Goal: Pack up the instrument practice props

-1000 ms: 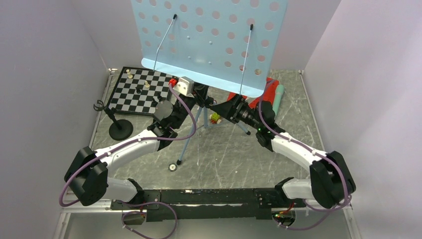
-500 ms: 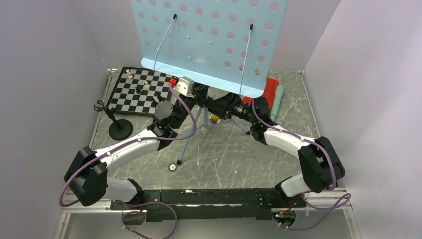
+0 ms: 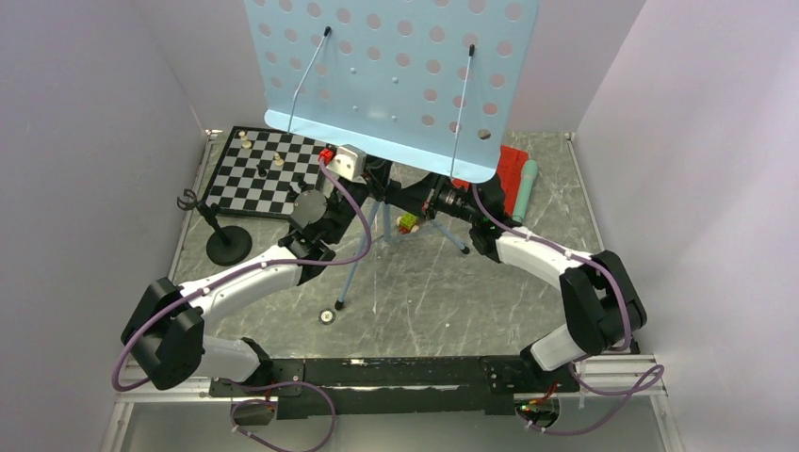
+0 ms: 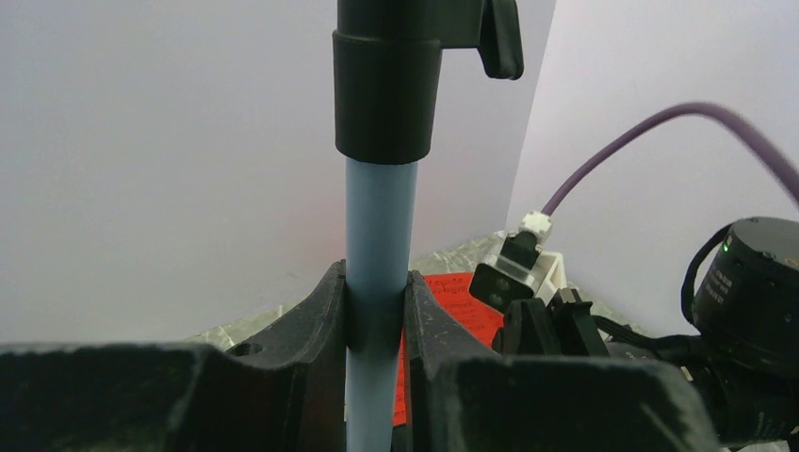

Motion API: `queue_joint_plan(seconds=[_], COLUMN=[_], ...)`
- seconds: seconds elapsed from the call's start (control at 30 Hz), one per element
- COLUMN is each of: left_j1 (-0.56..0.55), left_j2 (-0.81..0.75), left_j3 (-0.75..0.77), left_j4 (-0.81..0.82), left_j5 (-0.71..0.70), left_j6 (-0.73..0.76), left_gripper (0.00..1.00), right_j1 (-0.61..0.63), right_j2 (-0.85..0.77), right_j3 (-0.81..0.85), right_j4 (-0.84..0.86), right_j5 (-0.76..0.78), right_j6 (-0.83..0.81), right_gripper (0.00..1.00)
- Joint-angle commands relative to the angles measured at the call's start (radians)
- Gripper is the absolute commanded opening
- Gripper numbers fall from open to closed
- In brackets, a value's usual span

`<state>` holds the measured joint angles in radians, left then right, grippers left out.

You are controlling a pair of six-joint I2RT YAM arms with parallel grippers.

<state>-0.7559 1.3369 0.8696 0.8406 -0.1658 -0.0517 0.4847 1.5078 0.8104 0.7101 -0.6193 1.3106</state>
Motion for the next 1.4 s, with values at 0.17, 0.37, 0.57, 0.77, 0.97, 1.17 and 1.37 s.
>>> queue_joint_plan(seconds=[0.17,0.37,0.57,0.77,0.97,1.17,1.37], left_j1=[-0.004,-0.004,-0.004,-0.003,-0.004,-0.004,-0.004], left_j2=[0.036,0.047,0.056,0.066,0.072,0.065,0.064], left_j3=[-0.046,-0.047,-0.049,-0.050,-0.061,-0.076,-0.066], left_j4=[-0.195,-0.199,-0.197,-0.195,-0.197,-0.192,-0.199], left_j5=[-0.037,-0.037,-0.044,-0.048,-0.048,-0.060,-0.058], left_j6=[-0.040,-0.050,-0.057,-0.055,-0.056,-0.052,-0.048], left_gripper=[0.00,0.00,0.00,0.00,0.00,0.00,0.00], right_j1=[0.125,0.356,0.444,0.545,0.601,0.638,0.678], right_j2=[-0.173,-0.221,-0.200,-0.099,0.009,-0.012,-0.200], right_j3=[0.148,-0.041,-0.158,-0.256,-0.284,-0.238,-0.175], right_j4=[-0.505,-0.312,-0.091,0.173,0.379,0.366,0.022], right_j5=[0.462,1.002,1.160,1.265,1.343,1.418,1.450], right_j6=[-0.913,-1.601,-1.929,-2.286,-2.465,-2.420,-2.133], right_gripper=[0.00,0.00,0.00,0.00,0.00,0.24,0.67])
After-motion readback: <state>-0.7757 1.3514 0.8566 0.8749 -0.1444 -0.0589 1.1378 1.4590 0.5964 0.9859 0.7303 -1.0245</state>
